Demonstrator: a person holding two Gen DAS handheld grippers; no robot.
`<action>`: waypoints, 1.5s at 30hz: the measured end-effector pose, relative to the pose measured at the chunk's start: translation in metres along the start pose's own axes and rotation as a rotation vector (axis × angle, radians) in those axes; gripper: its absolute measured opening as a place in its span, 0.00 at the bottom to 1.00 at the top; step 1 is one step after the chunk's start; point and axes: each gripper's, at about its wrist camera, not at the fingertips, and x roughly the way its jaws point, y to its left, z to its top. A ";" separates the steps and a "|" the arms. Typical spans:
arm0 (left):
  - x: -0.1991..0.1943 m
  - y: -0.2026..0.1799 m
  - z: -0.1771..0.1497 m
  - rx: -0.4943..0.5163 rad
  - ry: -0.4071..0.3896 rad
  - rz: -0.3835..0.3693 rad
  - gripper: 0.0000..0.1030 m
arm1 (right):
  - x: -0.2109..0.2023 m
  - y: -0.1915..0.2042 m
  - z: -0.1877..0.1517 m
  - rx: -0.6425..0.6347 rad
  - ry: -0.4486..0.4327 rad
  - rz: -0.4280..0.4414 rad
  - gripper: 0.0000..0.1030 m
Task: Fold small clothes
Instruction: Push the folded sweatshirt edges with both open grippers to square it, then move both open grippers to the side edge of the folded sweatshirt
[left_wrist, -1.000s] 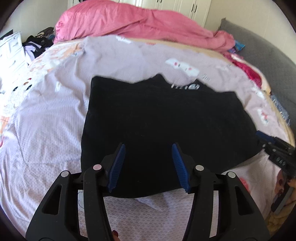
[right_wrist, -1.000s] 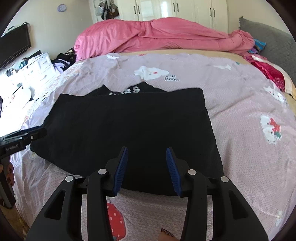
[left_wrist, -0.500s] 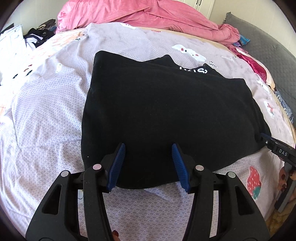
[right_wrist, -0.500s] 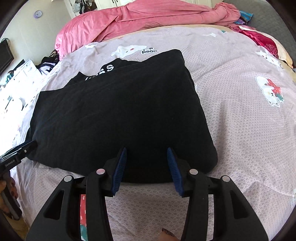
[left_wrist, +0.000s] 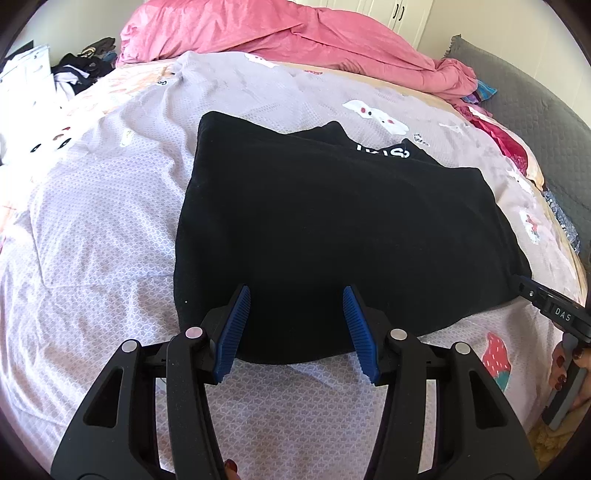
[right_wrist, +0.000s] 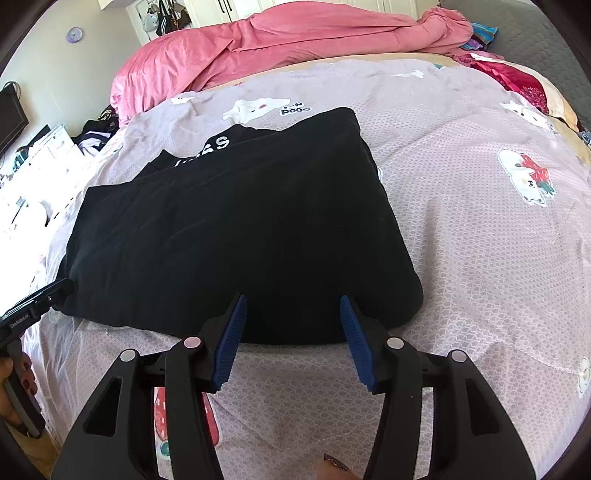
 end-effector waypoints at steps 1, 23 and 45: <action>0.000 0.000 0.000 0.000 0.000 0.000 0.43 | 0.000 0.000 0.000 -0.001 0.000 -0.002 0.53; -0.026 0.005 -0.007 -0.007 -0.005 0.009 0.75 | -0.033 0.016 -0.003 -0.006 -0.057 -0.020 0.82; -0.066 0.062 -0.014 -0.125 -0.060 0.084 0.91 | -0.059 0.102 0.011 -0.158 -0.134 0.104 0.93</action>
